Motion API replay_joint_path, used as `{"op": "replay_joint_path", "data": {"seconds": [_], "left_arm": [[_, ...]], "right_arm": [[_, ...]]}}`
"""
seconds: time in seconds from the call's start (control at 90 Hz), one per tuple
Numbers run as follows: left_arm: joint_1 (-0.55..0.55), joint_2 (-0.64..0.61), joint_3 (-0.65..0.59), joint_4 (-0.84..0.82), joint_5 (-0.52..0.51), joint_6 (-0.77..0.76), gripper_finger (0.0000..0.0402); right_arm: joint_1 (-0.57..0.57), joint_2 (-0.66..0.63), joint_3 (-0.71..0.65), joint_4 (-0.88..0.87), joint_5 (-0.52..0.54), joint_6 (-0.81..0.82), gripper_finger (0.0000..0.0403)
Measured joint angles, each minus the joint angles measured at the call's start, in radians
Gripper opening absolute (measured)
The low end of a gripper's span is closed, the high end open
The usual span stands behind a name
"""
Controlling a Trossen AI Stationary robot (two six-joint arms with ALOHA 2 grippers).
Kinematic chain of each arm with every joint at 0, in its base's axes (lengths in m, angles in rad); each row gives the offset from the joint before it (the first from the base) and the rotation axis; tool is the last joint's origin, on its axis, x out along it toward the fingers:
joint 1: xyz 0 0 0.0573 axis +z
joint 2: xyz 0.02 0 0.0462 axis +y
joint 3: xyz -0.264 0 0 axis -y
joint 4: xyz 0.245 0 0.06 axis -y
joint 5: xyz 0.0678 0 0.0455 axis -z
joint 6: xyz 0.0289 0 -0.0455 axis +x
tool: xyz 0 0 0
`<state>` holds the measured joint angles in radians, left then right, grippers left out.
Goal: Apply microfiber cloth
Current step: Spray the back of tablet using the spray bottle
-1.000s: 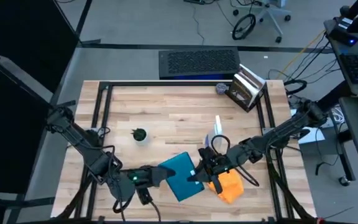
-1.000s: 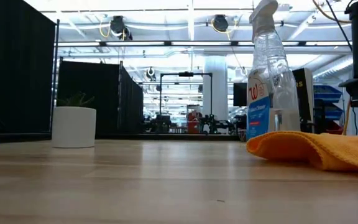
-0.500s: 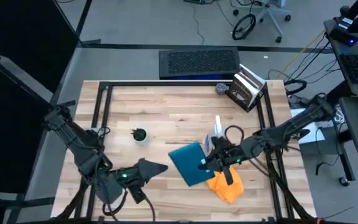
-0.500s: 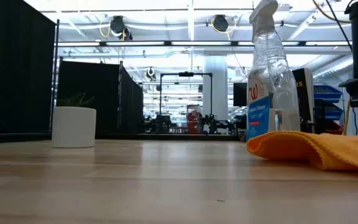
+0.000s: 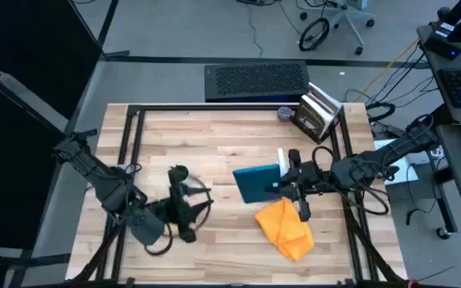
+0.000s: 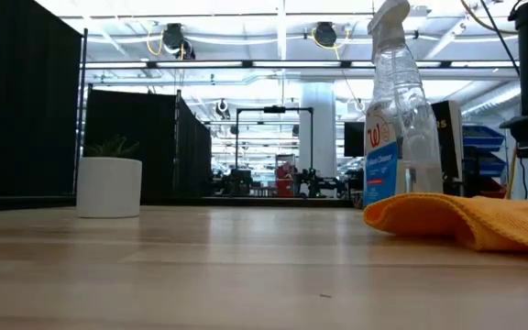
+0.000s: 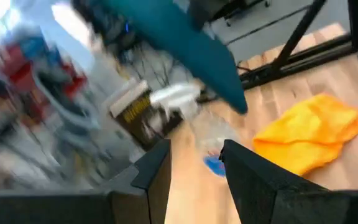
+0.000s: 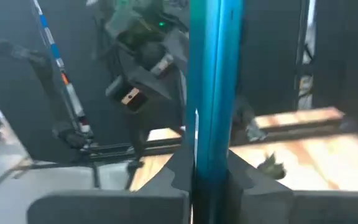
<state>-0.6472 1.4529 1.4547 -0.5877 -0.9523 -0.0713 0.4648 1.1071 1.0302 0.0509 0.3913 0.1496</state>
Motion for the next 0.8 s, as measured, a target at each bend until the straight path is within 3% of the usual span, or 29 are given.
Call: {"op": "replay_joint_path", "data": {"seconds": [0.078,0.2,0.5,0.656,0.8], "left_arm": [[0.026,-0.005,-0.042,0.012,0.025,-0.102,0.0130],[0.060,-0.006,-0.115,0.124,0.065,-0.131,0.0130],[0.145,-0.008,-0.267,0.608,0.234,0.001,0.0130],[0.197,-0.002,-0.292,0.700,0.354,0.007,0.0130],[0.235,0.007,-0.294,0.712,0.391,0.040,0.0130]], "right_arm": [[-0.006,0.001,0.000,0.034,0.001,-0.065,0.0011],[-0.015,0.010,0.000,0.050,0.000,-0.129,0.0011],[-0.025,0.064,0.000,0.048,0.000,-0.172,0.0011],[-0.025,0.077,0.000,0.052,-0.001,-0.185,0.0011],[-0.026,0.089,0.000,0.056,-0.002,-0.198,0.0011]]}}
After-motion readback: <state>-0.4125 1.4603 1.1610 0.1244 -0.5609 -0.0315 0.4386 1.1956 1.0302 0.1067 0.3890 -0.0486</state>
